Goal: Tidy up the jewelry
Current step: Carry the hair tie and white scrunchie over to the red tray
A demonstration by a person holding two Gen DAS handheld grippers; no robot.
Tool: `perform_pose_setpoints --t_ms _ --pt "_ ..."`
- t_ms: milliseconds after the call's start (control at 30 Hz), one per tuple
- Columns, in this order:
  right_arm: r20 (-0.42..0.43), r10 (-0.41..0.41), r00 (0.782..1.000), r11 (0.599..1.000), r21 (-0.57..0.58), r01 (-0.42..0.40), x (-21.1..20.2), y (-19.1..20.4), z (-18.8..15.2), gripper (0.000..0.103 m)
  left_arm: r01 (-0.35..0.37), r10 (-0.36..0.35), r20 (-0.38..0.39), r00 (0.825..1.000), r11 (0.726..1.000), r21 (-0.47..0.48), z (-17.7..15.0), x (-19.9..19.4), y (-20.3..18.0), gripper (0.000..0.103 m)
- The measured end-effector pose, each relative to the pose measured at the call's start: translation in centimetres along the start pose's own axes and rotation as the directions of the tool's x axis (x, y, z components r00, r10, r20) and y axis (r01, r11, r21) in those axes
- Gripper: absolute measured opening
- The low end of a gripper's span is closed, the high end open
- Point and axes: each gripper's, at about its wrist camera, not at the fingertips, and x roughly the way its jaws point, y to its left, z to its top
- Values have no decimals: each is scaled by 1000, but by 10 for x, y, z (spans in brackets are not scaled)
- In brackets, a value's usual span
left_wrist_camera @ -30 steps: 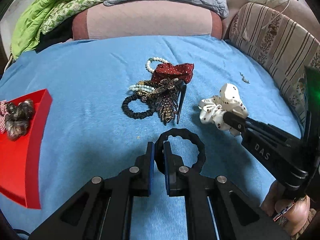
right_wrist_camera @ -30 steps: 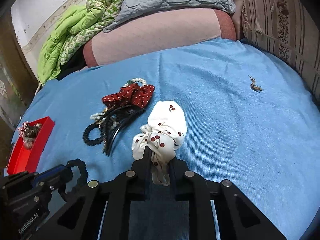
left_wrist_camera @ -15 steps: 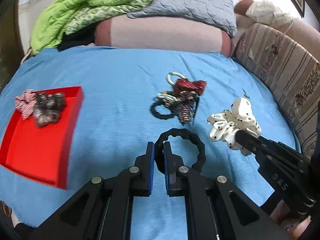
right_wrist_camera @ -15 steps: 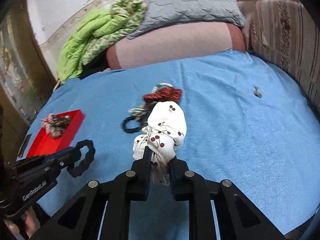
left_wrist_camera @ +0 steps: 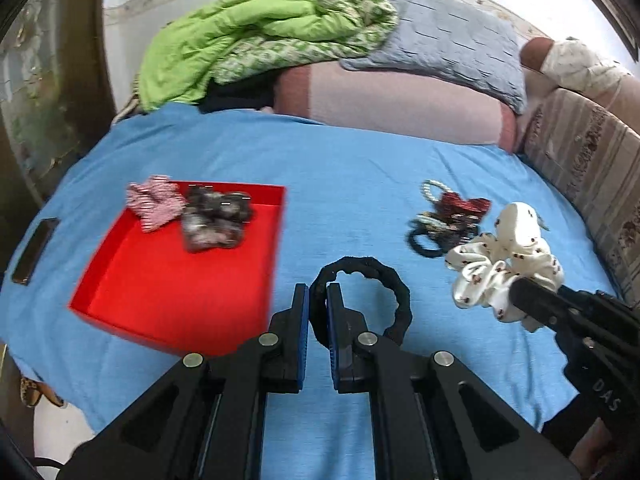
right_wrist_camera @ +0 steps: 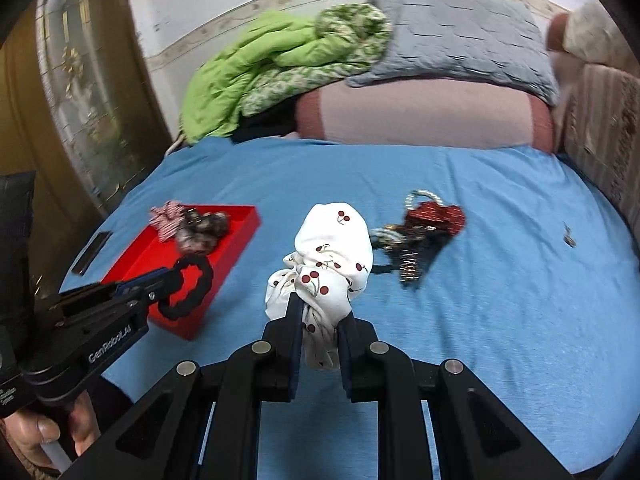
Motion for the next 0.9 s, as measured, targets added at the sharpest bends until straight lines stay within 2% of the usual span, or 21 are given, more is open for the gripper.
perform_pose_setpoints --t_ms 300,433,633,900 --pt "-31 77 997 992 -102 -80 21 60 21 17 -101 104 26 994 992 -79 21 2 88 8" --pt "-53 119 991 984 -124 -125 40 88 33 17 -143 146 25 989 986 -81 33 11 120 8" --pt "-109 159 981 974 -144 -174 86 130 43 17 -196 195 -22 981 977 -81 47 45 162 8" --pt "-193 196 961 970 -106 -219 148 164 41 17 -233 226 -95 969 970 -67 50 97 195 8"
